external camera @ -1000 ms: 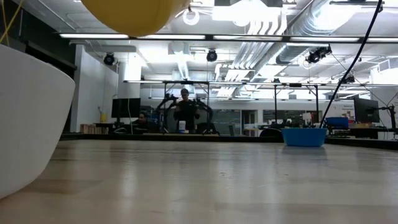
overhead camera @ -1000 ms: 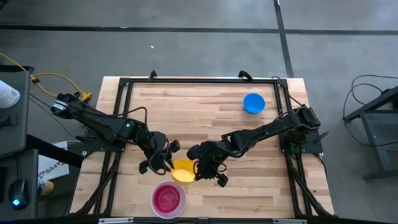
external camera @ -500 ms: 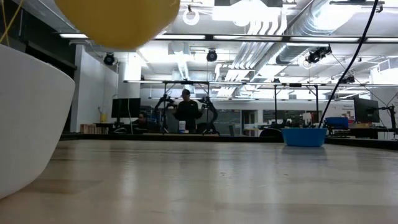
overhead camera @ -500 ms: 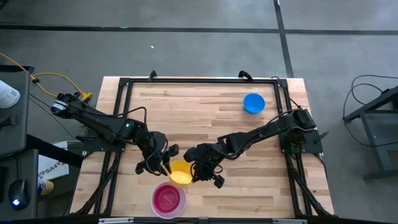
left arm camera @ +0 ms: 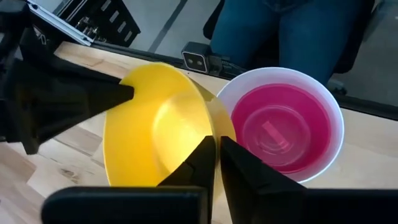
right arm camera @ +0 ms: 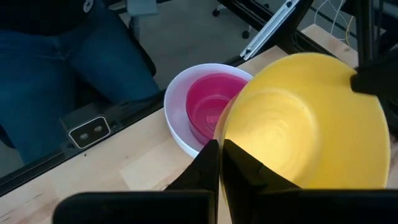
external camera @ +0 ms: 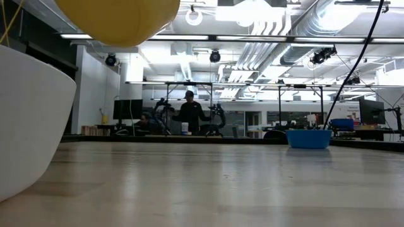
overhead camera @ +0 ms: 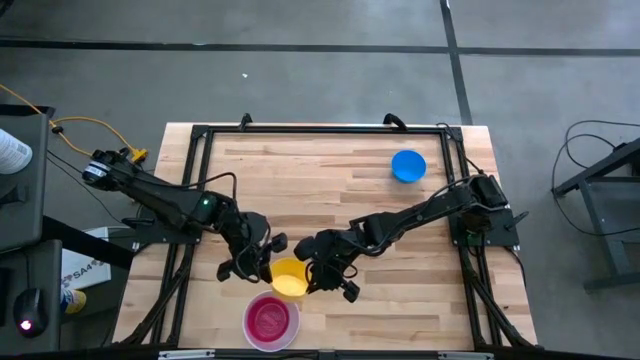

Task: Nest bowls inside each other
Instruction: Stack the yellow bowl on top of the red bowl

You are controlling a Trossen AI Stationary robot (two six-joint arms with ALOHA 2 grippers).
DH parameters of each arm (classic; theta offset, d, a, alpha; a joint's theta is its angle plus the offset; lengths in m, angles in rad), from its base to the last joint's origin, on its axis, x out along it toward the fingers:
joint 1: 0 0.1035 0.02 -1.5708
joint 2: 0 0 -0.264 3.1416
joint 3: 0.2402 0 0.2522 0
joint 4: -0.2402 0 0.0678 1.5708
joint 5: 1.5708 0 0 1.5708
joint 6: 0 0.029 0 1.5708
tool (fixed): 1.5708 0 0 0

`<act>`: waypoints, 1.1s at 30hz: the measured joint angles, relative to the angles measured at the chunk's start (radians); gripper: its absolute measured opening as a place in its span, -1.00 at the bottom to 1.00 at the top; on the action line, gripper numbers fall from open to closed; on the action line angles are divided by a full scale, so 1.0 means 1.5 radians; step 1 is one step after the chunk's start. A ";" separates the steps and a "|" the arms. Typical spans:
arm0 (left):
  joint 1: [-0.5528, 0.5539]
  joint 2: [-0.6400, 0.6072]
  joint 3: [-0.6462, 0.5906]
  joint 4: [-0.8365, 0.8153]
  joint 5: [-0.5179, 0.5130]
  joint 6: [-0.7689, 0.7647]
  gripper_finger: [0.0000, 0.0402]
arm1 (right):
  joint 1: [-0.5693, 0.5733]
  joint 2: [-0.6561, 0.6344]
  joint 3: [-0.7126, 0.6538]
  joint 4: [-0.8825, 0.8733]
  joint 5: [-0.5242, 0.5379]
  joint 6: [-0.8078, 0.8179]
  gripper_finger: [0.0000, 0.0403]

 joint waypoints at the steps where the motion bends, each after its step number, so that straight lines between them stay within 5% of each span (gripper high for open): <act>1: 0.000 0.003 0.000 0.000 0.000 -0.001 -0.87 | 0.000 0.000 0.000 0.000 0.000 0.000 -0.98; 16: 0.000 0.025 -0.001 0.011 0.000 -0.002 -0.78 | 0.001 0.001 0.000 0.007 -0.003 -0.003 -0.98; 33: 0.000 0.026 -0.001 0.009 0.019 0.060 -0.98 | 0.000 -0.001 0.000 0.017 0.002 -0.003 -0.96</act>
